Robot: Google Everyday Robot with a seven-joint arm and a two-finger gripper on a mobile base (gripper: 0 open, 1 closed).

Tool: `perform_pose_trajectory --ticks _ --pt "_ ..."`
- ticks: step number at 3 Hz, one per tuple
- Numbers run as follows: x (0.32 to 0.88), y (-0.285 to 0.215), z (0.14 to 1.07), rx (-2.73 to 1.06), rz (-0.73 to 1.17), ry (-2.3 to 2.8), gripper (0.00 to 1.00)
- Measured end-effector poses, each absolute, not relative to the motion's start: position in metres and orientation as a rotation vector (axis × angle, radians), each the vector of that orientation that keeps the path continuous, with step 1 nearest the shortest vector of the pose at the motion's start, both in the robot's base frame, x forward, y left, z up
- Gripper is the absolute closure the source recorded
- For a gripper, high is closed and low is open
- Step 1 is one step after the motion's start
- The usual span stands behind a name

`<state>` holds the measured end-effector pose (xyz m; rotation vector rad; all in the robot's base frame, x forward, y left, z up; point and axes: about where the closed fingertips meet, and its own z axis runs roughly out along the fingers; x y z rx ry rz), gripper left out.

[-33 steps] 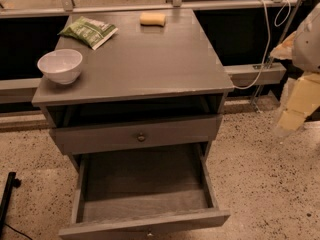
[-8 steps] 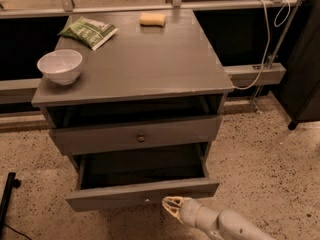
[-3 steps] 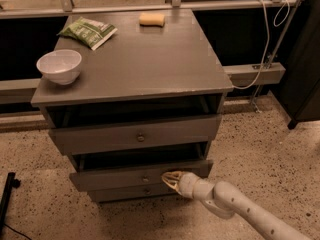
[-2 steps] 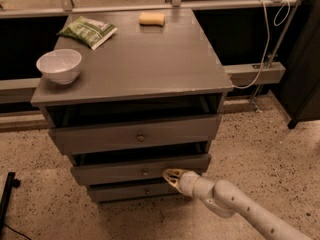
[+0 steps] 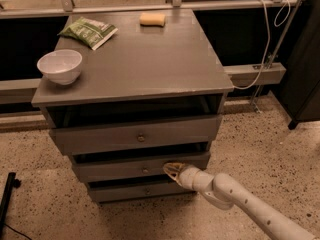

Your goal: Close middle drawer

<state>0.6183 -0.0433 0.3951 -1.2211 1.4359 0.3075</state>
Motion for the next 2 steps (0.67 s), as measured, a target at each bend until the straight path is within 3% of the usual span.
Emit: perform_pose_trajectory --ticks 2 --pt "0.547 -0.038 0.431 -1.325 0.396 1.278 1.0"
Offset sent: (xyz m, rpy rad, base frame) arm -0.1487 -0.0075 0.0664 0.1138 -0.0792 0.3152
